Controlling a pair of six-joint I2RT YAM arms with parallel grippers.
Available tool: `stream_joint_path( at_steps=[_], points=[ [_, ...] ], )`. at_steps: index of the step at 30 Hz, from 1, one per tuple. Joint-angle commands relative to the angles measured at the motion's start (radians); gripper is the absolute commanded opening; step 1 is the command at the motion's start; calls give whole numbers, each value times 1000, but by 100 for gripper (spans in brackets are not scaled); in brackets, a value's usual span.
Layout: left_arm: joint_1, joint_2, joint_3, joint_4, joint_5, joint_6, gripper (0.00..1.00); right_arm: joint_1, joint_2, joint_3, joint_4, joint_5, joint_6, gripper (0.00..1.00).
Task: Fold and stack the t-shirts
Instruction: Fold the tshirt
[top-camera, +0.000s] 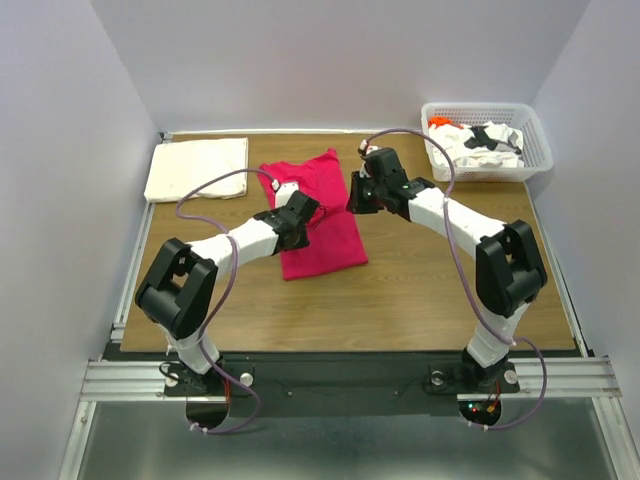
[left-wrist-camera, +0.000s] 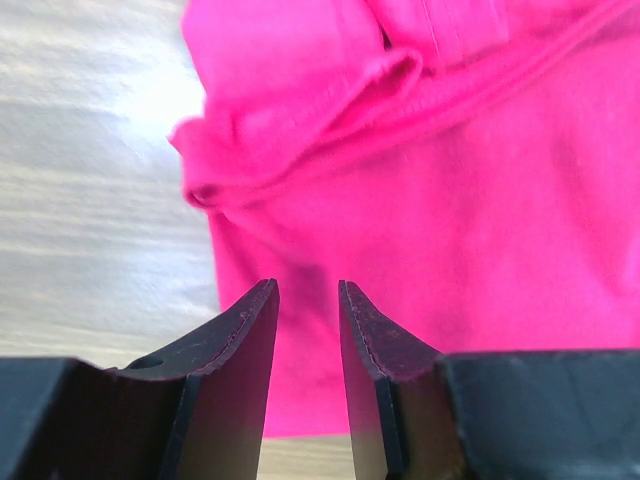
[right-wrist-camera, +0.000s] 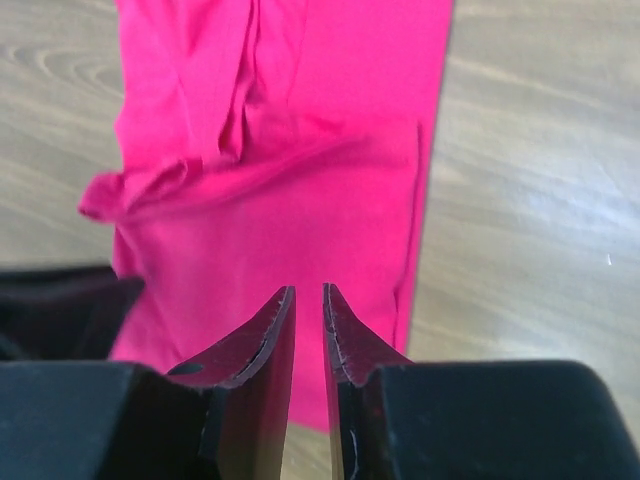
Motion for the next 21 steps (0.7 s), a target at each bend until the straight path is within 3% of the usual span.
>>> stream_joint_path(
  at_steps=[1, 7, 21],
  points=[
    [14, 40, 55, -10, -28, 50, 43, 3, -92, -85, 35, -38, 14, 23],
    [37, 120, 98, -1, -63, 76, 43, 3, -188, -199, 38, -44, 31, 23],
    [124, 280, 327, 41, -133, 177, 42, 3, -258, -282, 39, -62, 51, 23]
  ],
)
